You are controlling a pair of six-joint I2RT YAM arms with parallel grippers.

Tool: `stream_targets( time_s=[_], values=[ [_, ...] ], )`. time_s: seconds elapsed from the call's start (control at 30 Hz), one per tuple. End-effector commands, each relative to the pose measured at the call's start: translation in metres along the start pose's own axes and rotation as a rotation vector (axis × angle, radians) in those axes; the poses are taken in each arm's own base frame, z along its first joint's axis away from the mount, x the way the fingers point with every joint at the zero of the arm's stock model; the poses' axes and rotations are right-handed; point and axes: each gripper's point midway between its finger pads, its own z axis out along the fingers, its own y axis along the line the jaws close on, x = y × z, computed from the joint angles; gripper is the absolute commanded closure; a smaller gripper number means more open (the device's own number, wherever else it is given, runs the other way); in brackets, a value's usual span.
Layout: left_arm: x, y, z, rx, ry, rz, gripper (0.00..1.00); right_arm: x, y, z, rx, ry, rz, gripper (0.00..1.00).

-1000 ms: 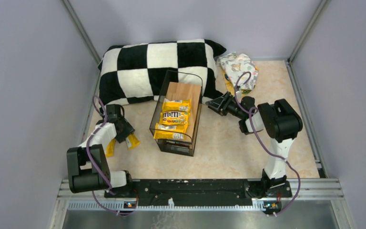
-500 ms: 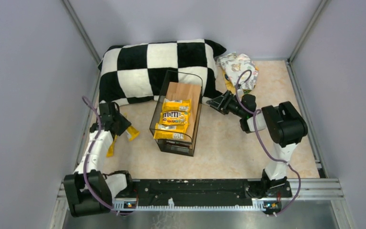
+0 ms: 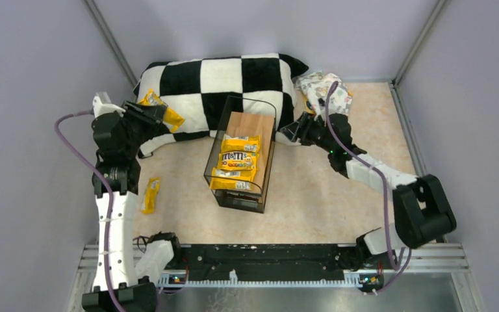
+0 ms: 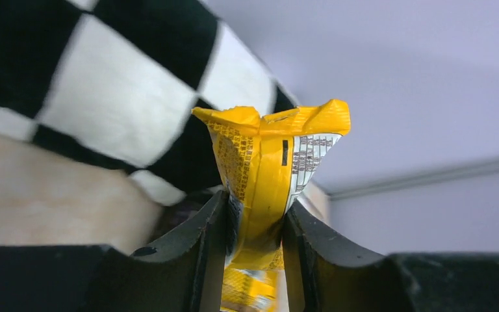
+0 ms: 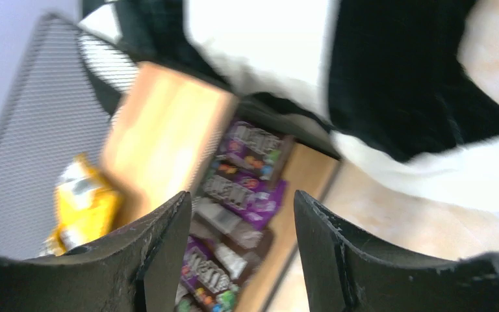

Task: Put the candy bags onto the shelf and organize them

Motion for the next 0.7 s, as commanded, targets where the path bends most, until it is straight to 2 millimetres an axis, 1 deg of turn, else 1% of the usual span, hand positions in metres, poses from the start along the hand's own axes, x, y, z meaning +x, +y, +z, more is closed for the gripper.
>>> stream_targets(
  time_s=[0.0, 0.03, 0.1, 0.17, 0.2, 0.27, 0.37, 0.43, 0.47, 0.5, 0.57, 0.67],
  values=[
    [0.005, -0.077, -0.02, 0.32, 0.125, -0.178, 0.59, -0.037, 0.082, -0.03, -0.007, -0.082, -0.279, 0.4],
    [0.01, -0.085, -0.022, 0.367, 0.167, -0.227, 0.59, -0.042, 0.108, -0.041, -0.047, -0.109, -0.313, 0.4],
    [0.016, -0.1, -0.029, 0.458, 0.24, -0.293, 0.59, -0.048, 0.152, -0.059, -0.102, -0.151, -0.375, 0.39],
    [0.018, -0.112, -0.036, 0.511, 0.284, -0.335, 0.59, -0.052, 0.196, -0.075, -0.165, -0.195, -0.438, 0.38],
    [0.015, -0.119, -0.042, 0.543, 0.285, -0.344, 0.59, -0.05, 0.22, -0.082, -0.213, -0.209, -0.467, 0.37],
    [0.01, -0.129, -0.053, 0.581, 0.278, -0.364, 0.59, -0.043, 0.261, -0.09, -0.299, -0.226, -0.515, 0.37],
    [0.008, -0.135, -0.066, 0.604, 0.278, -0.412, 0.59, -0.029, 0.306, -0.089, -0.397, -0.247, -0.552, 0.36],
    [0.01, -0.136, -0.071, 0.61, 0.303, -0.458, 0.59, -0.027, 0.325, -0.082, -0.417, -0.256, -0.554, 0.37],
    [0.012, -0.136, -0.074, 0.613, 0.318, -0.477, 0.59, -0.029, 0.336, -0.079, -0.429, -0.273, -0.55, 0.37],
    [0.015, -0.136, -0.076, 0.616, 0.338, -0.489, 0.59, -0.029, 0.343, -0.075, -0.436, -0.281, -0.548, 0.39],
    [0.021, -0.134, -0.077, 0.616, 0.375, -0.512, 0.59, -0.028, 0.351, -0.062, -0.439, -0.289, -0.54, 0.42],
    [0.031, -0.132, -0.076, 0.615, 0.416, -0.542, 0.6, -0.031, 0.364, -0.055, -0.46, -0.315, -0.518, 0.45]
  ],
)
